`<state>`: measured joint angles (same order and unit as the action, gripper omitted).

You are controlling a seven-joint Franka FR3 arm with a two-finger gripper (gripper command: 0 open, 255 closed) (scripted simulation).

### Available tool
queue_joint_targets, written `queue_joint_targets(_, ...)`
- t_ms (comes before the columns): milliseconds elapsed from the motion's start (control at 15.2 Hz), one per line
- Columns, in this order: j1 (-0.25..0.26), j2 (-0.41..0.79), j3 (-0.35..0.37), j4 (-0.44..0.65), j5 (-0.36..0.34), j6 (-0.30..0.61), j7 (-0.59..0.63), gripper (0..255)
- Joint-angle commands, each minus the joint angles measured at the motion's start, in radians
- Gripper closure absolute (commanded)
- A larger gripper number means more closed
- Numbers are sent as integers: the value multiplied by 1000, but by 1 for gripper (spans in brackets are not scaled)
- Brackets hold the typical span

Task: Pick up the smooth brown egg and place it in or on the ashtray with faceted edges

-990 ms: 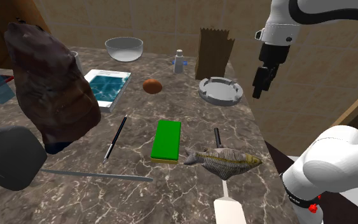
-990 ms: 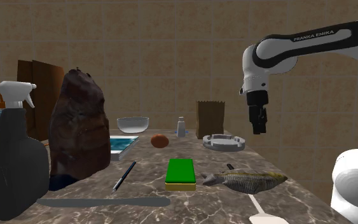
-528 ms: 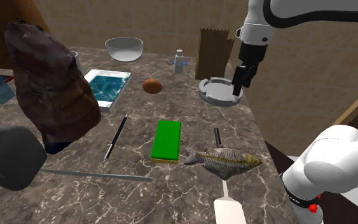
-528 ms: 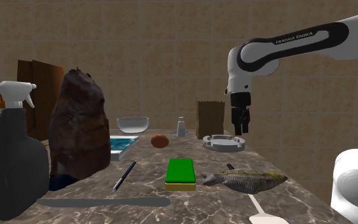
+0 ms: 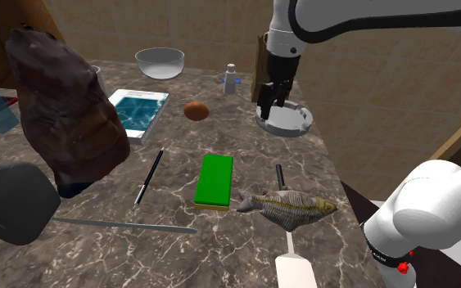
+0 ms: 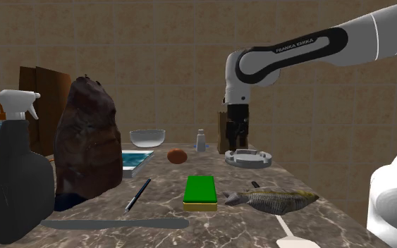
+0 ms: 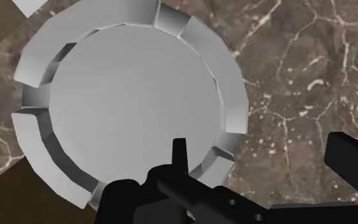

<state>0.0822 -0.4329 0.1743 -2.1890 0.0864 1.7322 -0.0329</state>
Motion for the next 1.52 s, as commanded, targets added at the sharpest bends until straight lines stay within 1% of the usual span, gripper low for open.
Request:
queue_joint_targets(0, 5, 59, 27, 48, -15, 32, 21, 0)
queue_joint_targets(264, 16, 185, 81, 159, -61, 79, 72, 0)
queue_joint_targets(528, 32, 316, 131, 287, -128, 108, 129, 0)
queue_joint_targets(792, 59, 456, 173, 437, -216, 113, 189, 0)
queue_joint_targets(1056, 101, 592, 198, 596, -307, 96, 239, 0)
queue_joint_targets(1452, 96, 603, 191, 531, -314, 172, 245, 0)
